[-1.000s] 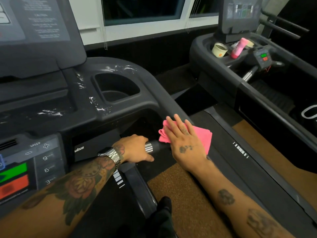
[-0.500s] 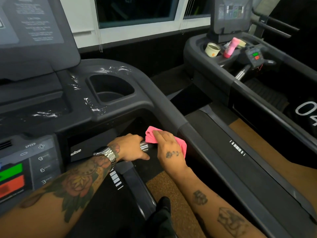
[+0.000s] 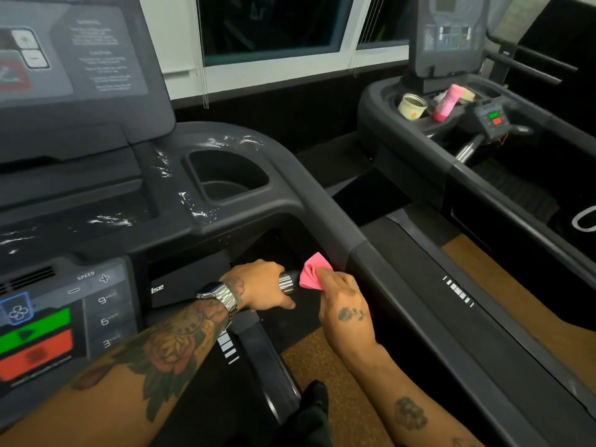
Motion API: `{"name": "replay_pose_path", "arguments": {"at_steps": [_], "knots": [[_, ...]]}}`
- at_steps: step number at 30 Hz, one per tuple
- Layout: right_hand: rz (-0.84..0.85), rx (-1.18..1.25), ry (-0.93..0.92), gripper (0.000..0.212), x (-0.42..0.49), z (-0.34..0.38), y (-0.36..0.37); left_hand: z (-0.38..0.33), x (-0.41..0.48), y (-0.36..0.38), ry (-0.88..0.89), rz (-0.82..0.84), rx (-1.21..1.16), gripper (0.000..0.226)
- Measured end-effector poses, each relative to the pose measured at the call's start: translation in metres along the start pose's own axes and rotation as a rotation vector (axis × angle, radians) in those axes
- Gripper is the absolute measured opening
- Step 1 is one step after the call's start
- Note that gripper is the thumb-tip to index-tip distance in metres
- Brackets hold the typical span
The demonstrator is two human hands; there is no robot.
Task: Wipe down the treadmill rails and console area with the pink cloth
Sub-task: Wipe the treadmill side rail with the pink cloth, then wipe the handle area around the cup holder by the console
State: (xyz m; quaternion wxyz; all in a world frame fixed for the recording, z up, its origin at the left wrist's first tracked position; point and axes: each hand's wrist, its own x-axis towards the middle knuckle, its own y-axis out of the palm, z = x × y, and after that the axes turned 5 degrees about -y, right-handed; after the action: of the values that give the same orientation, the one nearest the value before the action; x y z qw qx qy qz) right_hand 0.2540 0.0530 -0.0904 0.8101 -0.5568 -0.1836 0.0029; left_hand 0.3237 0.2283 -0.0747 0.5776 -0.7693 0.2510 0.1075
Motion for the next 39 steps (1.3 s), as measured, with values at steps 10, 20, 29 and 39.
{"name": "replay_pose_path", "arguments": {"at_steps": [10,20,29,39], "knots": [[-0.063,0.428,0.235,0.023,0.061,0.015,-0.037,0.006,-0.014,-0.009,0.048,-0.112,-0.066,0.057],[-0.158,0.696,0.236,0.022,0.176,0.018,-0.07,0.024,-0.003,-0.066,0.073,-0.639,-0.228,0.047],[-0.08,0.18,-0.175,0.046,0.274,-0.012,-0.006,0.038,0.024,-0.087,-0.081,-0.67,-0.217,0.046],[0.394,-0.087,-0.345,0.068,0.324,-0.007,0.048,0.03,0.037,-0.085,-0.198,-0.705,-0.218,0.064]]}}
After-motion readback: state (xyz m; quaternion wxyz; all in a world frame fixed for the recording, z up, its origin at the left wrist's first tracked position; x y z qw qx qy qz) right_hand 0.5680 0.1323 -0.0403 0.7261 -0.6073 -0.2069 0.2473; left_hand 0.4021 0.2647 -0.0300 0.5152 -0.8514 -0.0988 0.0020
